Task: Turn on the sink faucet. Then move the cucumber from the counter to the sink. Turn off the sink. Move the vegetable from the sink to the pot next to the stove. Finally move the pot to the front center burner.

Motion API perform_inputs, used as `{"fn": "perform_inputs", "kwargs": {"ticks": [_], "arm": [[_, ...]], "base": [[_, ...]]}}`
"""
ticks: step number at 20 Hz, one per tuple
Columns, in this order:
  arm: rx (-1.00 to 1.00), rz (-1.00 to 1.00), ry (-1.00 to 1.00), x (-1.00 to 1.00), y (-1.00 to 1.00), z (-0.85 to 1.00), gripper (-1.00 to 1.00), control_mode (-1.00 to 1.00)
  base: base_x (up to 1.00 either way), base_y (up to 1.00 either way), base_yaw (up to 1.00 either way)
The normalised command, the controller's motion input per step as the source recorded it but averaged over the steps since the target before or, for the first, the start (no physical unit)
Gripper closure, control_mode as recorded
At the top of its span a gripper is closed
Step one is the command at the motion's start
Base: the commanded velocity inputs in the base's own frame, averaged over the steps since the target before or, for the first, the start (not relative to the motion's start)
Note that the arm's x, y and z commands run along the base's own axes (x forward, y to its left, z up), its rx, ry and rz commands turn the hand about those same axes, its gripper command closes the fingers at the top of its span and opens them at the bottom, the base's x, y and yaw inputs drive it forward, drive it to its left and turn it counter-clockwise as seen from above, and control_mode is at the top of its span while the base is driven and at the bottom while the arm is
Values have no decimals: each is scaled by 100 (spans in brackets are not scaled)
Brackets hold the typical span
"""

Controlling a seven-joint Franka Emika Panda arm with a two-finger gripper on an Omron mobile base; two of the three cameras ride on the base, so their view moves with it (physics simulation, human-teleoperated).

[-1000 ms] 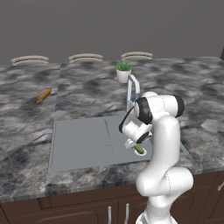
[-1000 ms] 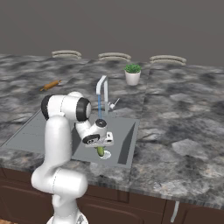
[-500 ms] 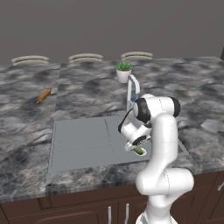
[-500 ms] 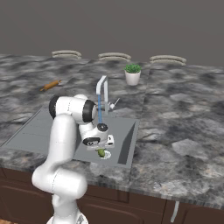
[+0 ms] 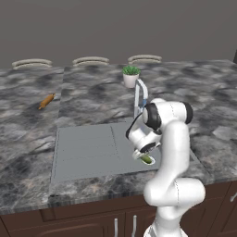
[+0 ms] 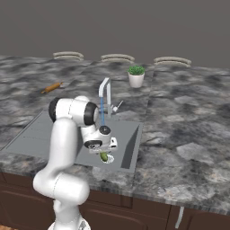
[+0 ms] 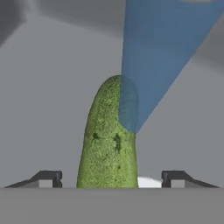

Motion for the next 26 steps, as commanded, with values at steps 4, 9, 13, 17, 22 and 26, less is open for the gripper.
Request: {"fn": "perform_inputs", "kwargs": {"ticks": [4,9,13,17,22,26], "arm": [[0,0,0,-1,0,59,-100,-100],[0,0,-2,-4,-4,81,-100,-100],[0,1,-1,-15,-18,85,-100,-100],[0,3,-2,-22,-21,91,-100,-100],[1,2,0,-3,-29,96,-100,-100],[1,2,0,0,-29,100,-100,-100]], "base": [[0,0,0],[0,0,0],[0,0,0],[0,0,0],[0,0,0],[0,0,0]]}}
